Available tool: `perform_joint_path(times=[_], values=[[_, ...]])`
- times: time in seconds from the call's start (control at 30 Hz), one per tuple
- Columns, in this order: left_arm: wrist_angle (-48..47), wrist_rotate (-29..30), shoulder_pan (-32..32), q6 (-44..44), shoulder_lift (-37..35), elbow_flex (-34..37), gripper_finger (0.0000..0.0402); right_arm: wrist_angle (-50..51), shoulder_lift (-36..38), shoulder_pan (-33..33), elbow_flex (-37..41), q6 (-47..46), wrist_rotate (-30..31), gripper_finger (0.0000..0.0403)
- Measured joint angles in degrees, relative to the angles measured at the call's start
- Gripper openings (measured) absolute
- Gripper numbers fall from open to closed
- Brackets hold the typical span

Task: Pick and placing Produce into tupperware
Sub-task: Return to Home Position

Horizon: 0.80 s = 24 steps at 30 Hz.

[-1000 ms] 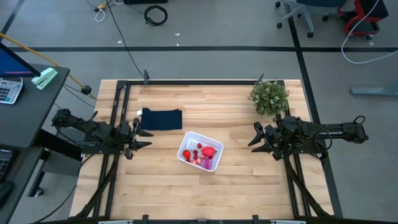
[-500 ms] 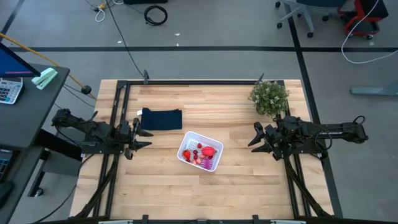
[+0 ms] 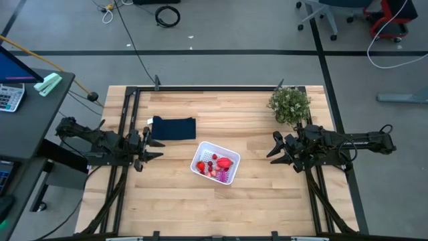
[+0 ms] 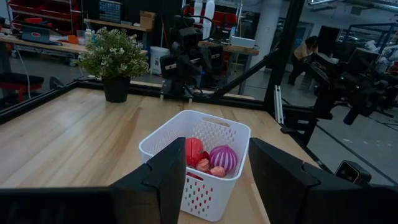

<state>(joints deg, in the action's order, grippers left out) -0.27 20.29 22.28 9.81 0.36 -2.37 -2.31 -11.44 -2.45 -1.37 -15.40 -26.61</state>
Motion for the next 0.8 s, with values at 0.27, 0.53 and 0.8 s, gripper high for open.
perform_joint_path(times=[0.27, 0.53, 0.8], values=[[0.0, -0.01, 0.0, -0.01, 0.0, 0.0, 0.0177, -0.01, 0.02, -0.01, 0.0, 0.0, 0.0, 0.0155], [0.0, -0.01, 0.0, 0.0, 0.0, 0.0, 0.0183, 0.0, 0.0, 0.0, 0.0, -0.02, 0.0, 0.0155], [0.0, 0.0, 0.01, -0.01, -0.01, 0.0, 0.0177, 0.0, 0.02, 0.02, 0.0, -0.02, 0.0, 0.0155]])
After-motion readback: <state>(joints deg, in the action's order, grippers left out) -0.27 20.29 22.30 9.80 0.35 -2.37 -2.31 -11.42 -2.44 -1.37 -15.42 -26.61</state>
